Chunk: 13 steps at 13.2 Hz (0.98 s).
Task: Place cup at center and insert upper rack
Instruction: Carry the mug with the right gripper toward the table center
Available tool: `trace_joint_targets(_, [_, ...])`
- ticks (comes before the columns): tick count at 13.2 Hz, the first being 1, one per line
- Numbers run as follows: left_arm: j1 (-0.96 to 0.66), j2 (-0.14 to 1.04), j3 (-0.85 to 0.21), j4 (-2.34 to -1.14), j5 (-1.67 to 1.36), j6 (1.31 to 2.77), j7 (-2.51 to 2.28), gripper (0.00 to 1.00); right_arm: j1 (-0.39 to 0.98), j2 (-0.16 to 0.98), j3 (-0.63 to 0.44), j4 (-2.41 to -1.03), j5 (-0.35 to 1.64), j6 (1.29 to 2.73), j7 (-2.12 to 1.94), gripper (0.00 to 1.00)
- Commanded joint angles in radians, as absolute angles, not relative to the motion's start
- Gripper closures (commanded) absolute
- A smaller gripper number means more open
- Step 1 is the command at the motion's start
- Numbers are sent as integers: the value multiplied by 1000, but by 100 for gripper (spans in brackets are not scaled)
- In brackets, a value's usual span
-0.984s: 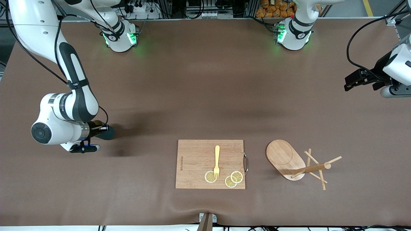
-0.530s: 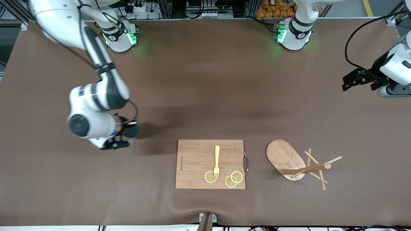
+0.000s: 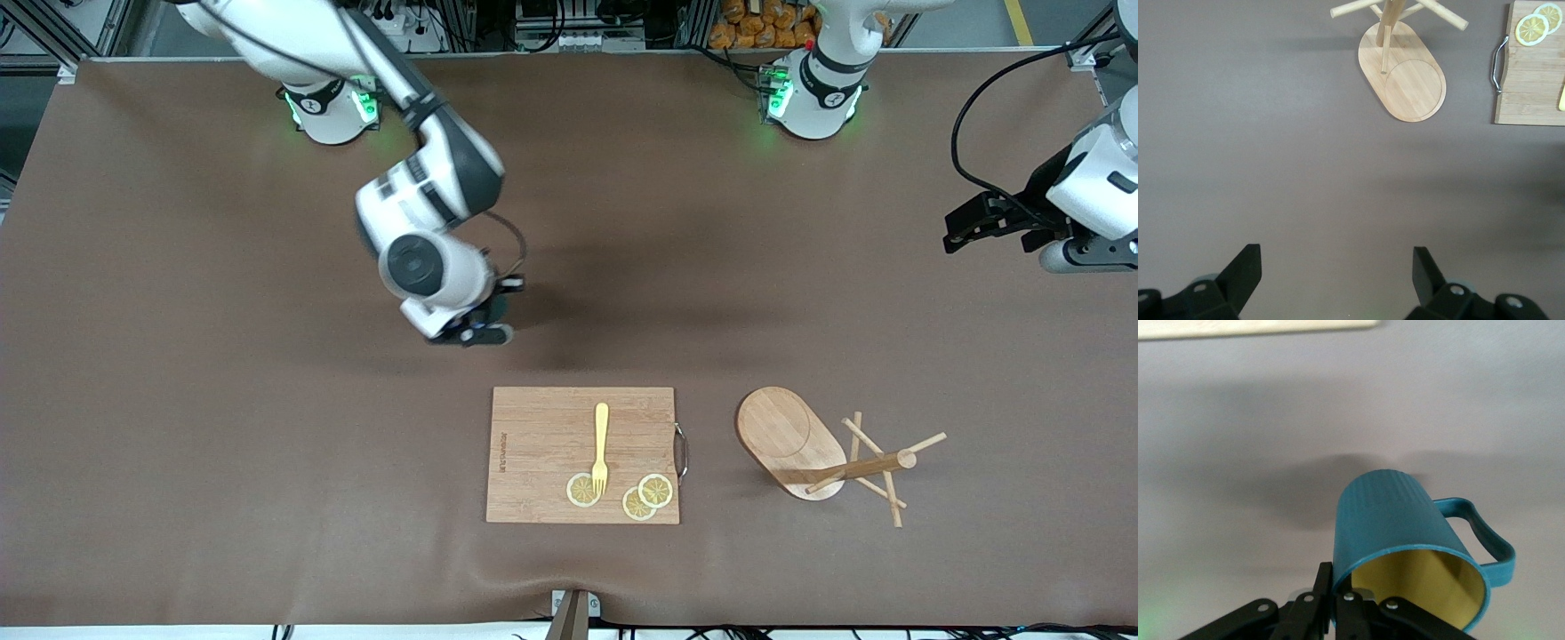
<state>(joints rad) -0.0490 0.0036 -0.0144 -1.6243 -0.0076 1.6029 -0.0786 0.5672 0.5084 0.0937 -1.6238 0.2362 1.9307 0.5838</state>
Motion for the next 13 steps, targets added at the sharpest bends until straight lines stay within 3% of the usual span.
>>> trace_joint_targets(1, [-48,21,-29,-1611,-25,1591,-83,0,690,505,84,-1621,252,1947,686,100])
trace_joint_targets(6, [-44,25,-35,-1614,-25,1592,-89,0,865,552,81,-1589,247,1948,828,100])
trace_joint_targets(13, [-46,41,-37,-1609,-25,1594,-116,0,908,641,78,-1566,235,2071,902,100])
